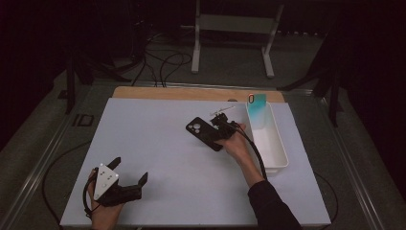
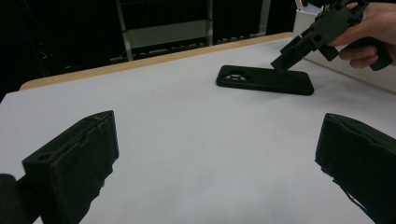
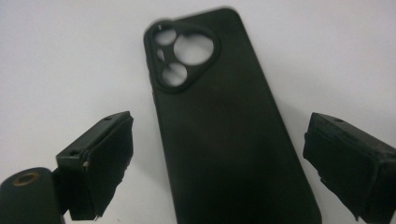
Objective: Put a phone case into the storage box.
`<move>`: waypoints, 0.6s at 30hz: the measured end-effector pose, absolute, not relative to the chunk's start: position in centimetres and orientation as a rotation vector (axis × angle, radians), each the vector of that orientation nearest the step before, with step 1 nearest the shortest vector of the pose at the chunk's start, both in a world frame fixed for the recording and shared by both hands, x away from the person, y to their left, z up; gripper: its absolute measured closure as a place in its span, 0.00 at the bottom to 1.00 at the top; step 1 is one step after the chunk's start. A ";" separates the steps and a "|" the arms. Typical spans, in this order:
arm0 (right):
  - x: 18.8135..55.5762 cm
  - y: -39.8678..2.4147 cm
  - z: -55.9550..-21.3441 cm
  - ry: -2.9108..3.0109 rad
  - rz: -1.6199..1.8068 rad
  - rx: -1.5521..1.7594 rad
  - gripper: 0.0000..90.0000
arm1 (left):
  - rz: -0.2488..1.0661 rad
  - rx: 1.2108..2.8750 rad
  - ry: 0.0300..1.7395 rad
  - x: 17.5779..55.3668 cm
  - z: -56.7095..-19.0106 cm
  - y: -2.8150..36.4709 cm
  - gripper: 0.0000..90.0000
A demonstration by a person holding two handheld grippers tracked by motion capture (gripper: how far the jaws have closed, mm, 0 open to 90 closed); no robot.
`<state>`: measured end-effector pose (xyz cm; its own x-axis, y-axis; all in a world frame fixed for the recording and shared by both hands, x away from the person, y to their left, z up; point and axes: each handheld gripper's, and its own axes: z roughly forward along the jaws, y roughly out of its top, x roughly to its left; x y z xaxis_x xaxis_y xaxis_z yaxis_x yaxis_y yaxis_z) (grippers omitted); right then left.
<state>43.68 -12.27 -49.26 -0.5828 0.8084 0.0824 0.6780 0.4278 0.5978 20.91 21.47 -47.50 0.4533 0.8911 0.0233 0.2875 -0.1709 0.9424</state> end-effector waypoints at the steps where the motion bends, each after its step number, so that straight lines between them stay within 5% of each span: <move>1: 43.7 -12.3 -49.4 2.469 0.869 1.303 0.09 | 0.752 1.700 1.026 20.9 -47.5 21.4 0.00; 18: 44.3 -12.4 -51.1 2.539 0.690 1.308 0.09 | 0.752 1.701 1.026 20.9 -47.5 21.5 0.00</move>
